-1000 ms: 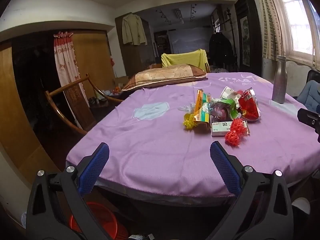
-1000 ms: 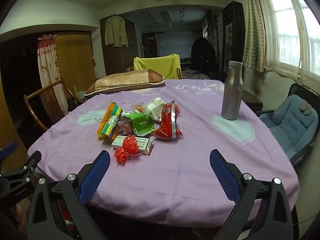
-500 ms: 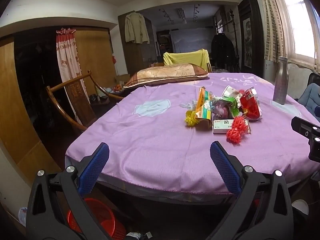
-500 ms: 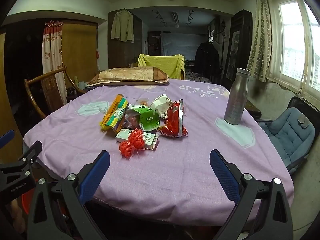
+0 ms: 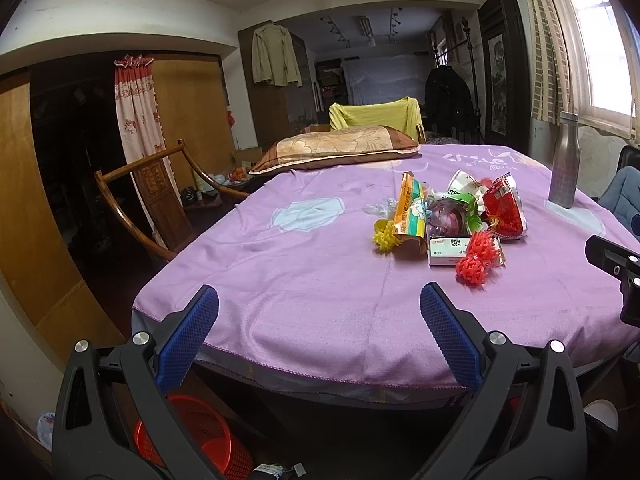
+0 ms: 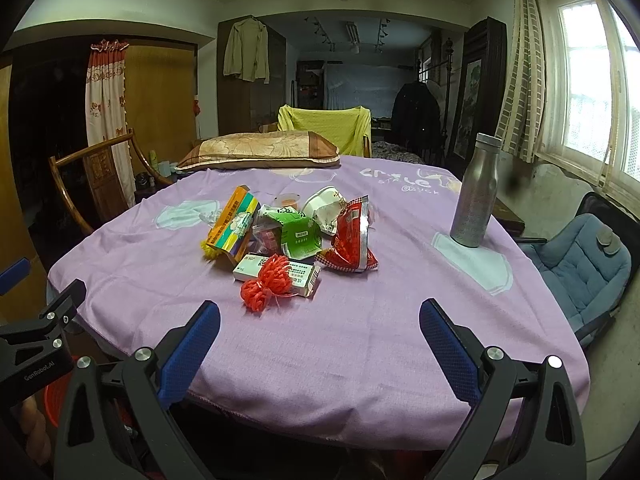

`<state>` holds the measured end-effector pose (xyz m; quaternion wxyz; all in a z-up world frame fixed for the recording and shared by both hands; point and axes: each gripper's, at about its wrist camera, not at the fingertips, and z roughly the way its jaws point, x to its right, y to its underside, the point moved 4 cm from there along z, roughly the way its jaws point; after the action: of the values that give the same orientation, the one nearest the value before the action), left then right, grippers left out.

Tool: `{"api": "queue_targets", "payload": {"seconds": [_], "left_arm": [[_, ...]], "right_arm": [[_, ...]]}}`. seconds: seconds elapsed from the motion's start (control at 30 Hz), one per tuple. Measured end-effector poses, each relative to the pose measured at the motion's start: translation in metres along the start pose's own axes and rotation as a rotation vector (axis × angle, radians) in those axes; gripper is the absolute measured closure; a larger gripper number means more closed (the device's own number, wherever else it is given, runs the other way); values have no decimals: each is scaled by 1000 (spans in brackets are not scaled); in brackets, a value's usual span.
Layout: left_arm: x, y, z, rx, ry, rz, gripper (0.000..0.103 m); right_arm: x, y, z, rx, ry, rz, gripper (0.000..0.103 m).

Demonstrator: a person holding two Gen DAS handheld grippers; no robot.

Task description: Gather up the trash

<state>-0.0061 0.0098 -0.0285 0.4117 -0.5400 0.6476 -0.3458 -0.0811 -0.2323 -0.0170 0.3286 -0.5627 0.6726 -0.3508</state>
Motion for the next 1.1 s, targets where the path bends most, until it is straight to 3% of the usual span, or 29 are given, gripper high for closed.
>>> {"api": "queue_targets", "payload": {"seconds": [1.1], "left_arm": [[1, 3, 0, -4, 2, 0, 6]], "right_arm": [[-1, 2, -2, -1, -11, 3, 5]]}}
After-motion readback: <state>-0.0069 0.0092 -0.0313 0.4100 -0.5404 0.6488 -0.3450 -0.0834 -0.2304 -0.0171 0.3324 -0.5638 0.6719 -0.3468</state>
